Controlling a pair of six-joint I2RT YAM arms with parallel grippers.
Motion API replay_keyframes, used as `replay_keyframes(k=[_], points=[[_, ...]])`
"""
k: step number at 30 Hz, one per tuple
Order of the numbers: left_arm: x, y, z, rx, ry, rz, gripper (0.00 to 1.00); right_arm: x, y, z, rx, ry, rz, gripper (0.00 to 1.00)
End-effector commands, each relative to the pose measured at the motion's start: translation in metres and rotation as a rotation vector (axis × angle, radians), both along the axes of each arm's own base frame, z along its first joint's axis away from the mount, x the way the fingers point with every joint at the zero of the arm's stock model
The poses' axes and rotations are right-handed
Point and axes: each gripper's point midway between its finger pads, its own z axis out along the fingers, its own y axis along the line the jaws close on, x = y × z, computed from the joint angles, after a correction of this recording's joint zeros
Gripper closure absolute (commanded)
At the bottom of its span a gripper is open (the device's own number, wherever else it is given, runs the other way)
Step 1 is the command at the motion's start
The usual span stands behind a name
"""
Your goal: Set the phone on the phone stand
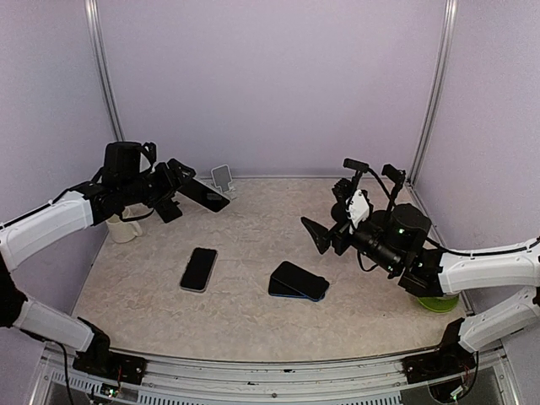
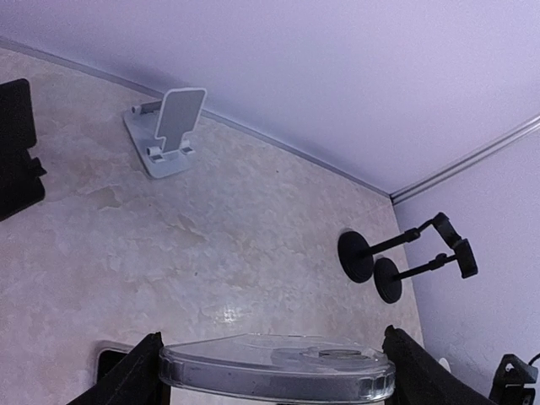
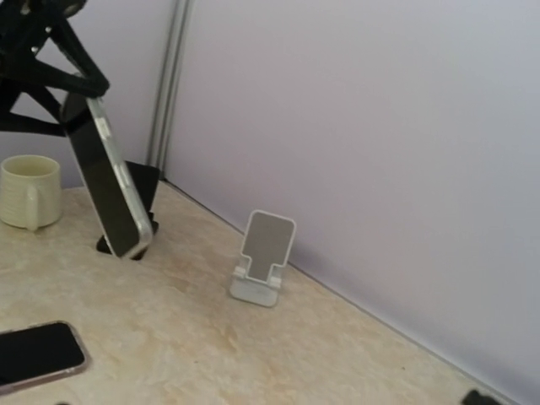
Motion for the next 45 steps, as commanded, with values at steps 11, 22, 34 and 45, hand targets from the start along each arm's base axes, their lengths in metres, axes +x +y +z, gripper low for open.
replay_keyframes(k=[11, 22, 34, 45], points=[[0.061, 0.074, -0.003, 0.215, 0.013, 0.255, 0.65, 0.000, -0.010, -0.004, 0.014, 0.035, -0.042, 0.00], [0.094, 0.113, -0.010, 0.313, 0.065, 0.389, 0.66, 0.001, -0.010, -0.005, 0.010, 0.049, -0.046, 0.00], [0.117, 0.146, -0.016, 0.399, 0.123, 0.496, 0.68, 0.000, -0.011, -0.003, 0.010, 0.053, -0.046, 0.00], [0.122, 0.155, -0.020, 0.402, 0.202, 0.569, 0.73, 0.000, -0.009, -0.006, 0.010, 0.068, -0.039, 0.00]])
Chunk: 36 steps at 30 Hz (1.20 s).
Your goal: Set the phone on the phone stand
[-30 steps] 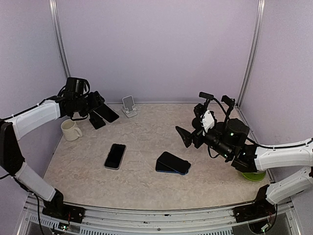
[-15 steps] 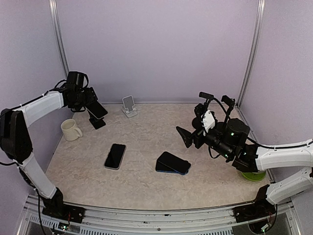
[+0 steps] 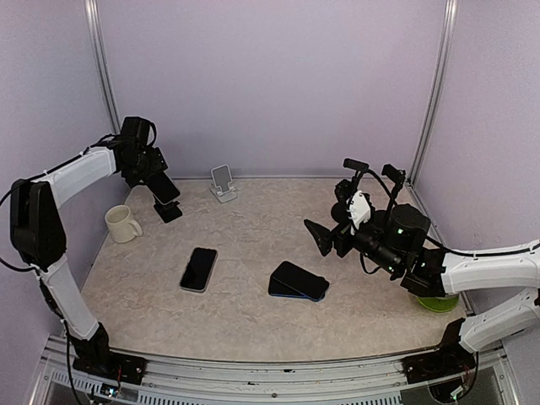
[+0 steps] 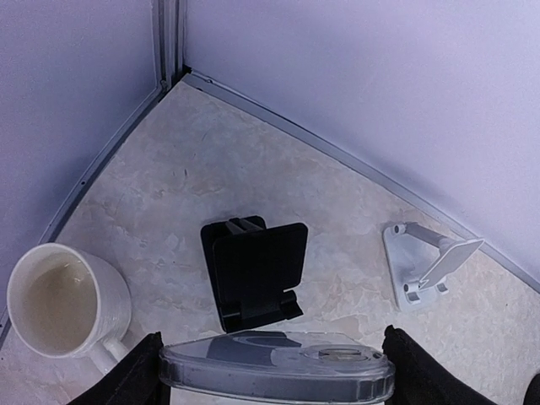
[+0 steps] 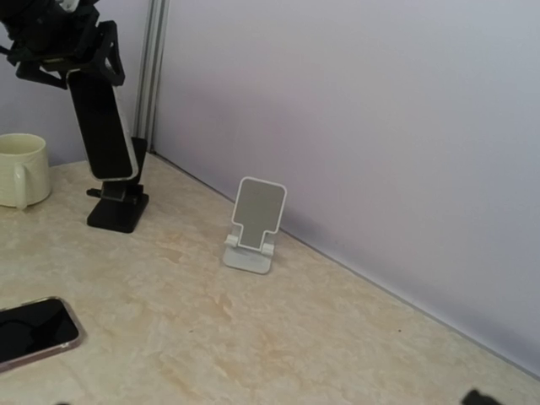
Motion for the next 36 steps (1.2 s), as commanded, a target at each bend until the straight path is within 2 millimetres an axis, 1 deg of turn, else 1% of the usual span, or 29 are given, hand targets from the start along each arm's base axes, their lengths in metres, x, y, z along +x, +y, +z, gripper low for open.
replay_keyframes(k=[1, 7, 14, 19, 28, 36], points=[[0.006, 0.011, 0.021, -0.002, -0.035, 0.079, 0.73, -0.003, -0.001, 0.005, 0.024, 0.003, 0.004, 0.00], [0.006, 0.021, 0.022, 0.024, -0.016, 0.141, 0.74, -0.004, -0.001, 0.003, 0.026, 0.008, 0.006, 0.00], [0.010, 0.027, 0.010, 0.071, 0.048, 0.187, 0.76, -0.004, -0.002, 0.002, 0.025, 0.010, 0.005, 0.00], [0.015, 0.024, 0.005, 0.103, 0.070, 0.184, 0.76, -0.004, -0.002, -0.001, 0.021, 0.014, 0.004, 0.00], [0.024, 0.019, -0.004, 0.110, 0.087, 0.175, 0.76, -0.003, -0.002, -0.003, 0.016, 0.012, 0.000, 0.00], [0.031, 0.013, -0.004, 0.111, 0.088, 0.155, 0.76, -0.002, -0.002, -0.005, 0.007, 0.011, -0.004, 0.00]])
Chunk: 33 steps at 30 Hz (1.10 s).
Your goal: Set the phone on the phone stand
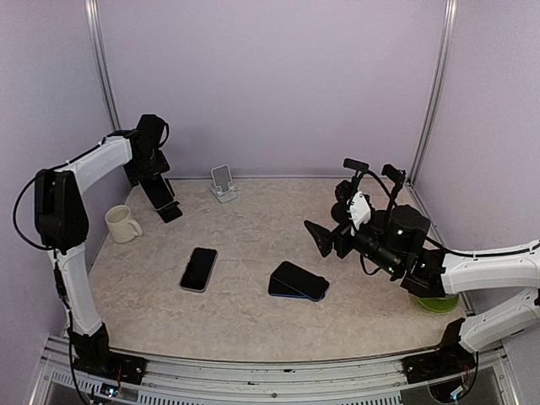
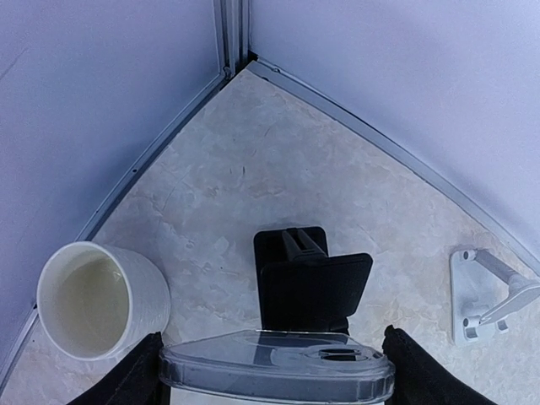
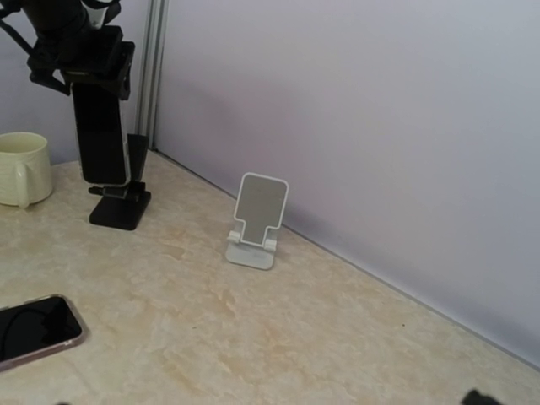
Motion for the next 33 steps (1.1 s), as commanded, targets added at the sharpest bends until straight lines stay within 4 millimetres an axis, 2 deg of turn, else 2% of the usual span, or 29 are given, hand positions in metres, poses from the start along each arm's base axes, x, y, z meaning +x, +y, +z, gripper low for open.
replay_keyframes(k=[1, 20, 33], points=[[0.011, -0.004, 0.018, 0.012, -0.051, -0.003, 0.76, -0.002, -0.002, -0.002, 0.001, -0.004, -0.006, 0.00], [0.026, -0.013, 0.005, 0.029, -0.024, -0.044, 0.75, -0.001, -0.003, -0.004, -0.010, -0.011, -0.014, 0.00], [0.033, -0.004, -0.004, 0.065, 0.004, -0.029, 0.71, -0.001, -0.003, -0.002, -0.009, -0.017, -0.015, 0.00]])
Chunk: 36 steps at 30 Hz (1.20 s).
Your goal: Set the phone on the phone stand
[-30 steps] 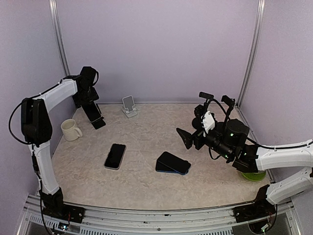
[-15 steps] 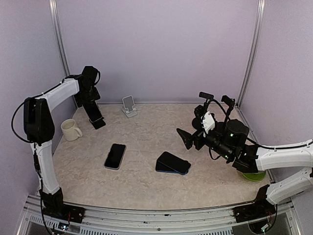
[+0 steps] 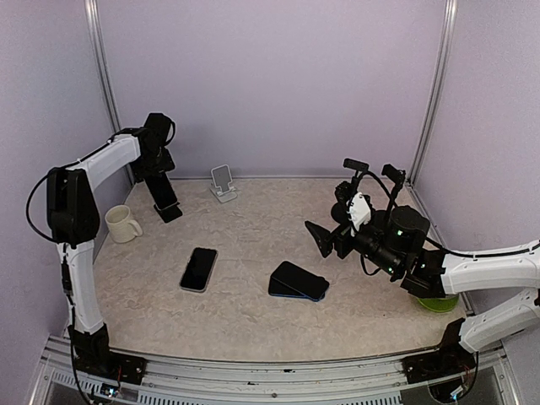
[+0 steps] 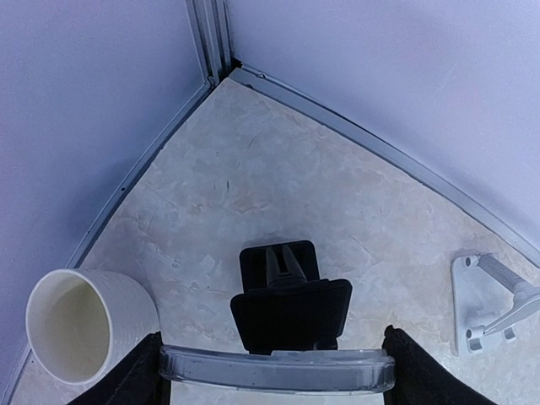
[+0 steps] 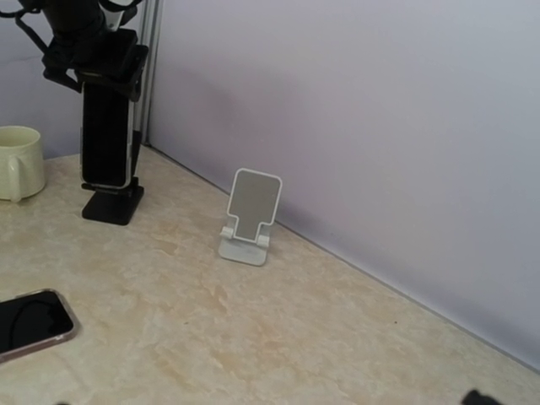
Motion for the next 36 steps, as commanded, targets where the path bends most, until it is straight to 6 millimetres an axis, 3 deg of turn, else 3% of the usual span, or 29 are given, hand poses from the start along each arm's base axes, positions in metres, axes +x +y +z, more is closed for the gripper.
replay_keyframes(k=[1, 17, 36], points=[[0.010, 0.005, 0.003, 0.021, -0.021, 0.011, 0.71, -0.002, -0.001, 0.000, 0.006, -0.009, -0.002, 0.00], [0.018, 0.013, -0.013, 0.053, 0.008, 0.024, 0.65, -0.002, 0.000, 0.005, 0.003, -0.018, -0.001, 0.00], [0.027, 0.017, -0.018, 0.078, 0.003, 0.015, 0.47, -0.001, 0.002, 0.005, -0.005, -0.025, 0.001, 0.00]])
